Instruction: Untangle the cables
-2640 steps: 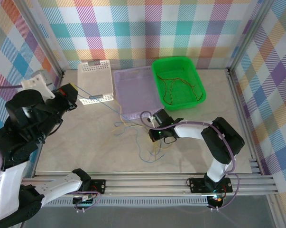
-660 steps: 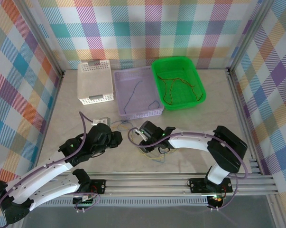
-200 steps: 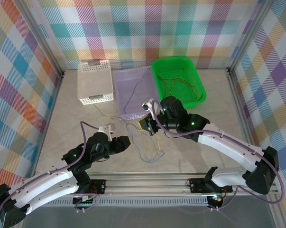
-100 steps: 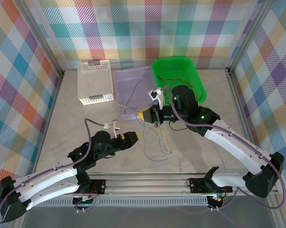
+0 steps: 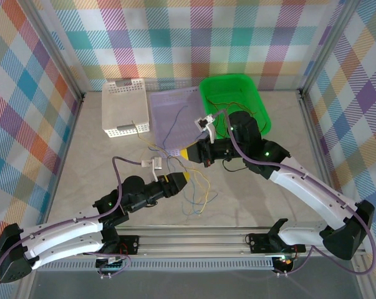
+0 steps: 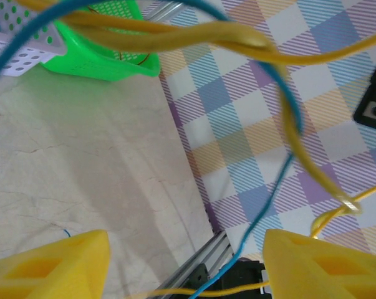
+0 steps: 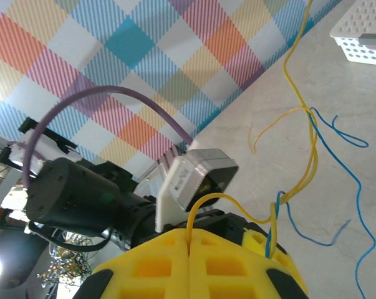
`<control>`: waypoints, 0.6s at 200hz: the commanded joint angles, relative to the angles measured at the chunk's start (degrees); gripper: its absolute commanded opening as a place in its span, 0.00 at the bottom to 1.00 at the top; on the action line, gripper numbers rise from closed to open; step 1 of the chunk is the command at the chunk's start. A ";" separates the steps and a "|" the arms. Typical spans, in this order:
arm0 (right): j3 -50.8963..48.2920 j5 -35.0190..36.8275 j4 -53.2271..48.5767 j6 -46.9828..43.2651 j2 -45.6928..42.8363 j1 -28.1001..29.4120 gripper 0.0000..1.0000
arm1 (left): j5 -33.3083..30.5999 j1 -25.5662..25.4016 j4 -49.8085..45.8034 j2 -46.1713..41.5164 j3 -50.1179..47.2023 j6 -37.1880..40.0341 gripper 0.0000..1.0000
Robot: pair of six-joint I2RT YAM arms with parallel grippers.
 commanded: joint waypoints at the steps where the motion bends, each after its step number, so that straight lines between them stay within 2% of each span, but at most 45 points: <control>1: 1.32 -2.46 2.11 1.82 -2.10 -0.28 0.00 | -2.23 -1.05 -0.08 -0.15 -1.56 1.56 0.64; 43: 0.90 -2.78 2.22 2.17 -2.49 -0.28 0.00 | -4.55 -2.48 3.31 -2.29 -2.85 1.22 0.68; 76: 0.58 -2.43 2.10 2.14 -2.62 -0.29 0.00 | -4.61 -4.30 9.00 -0.82 -2.39 1.34 0.68; 120: 0.26 -3.20 3.04 3.20 -2.77 -0.26 0.00 | -6.46 -6.41 11.12 1.86 -1.45 1.60 0.67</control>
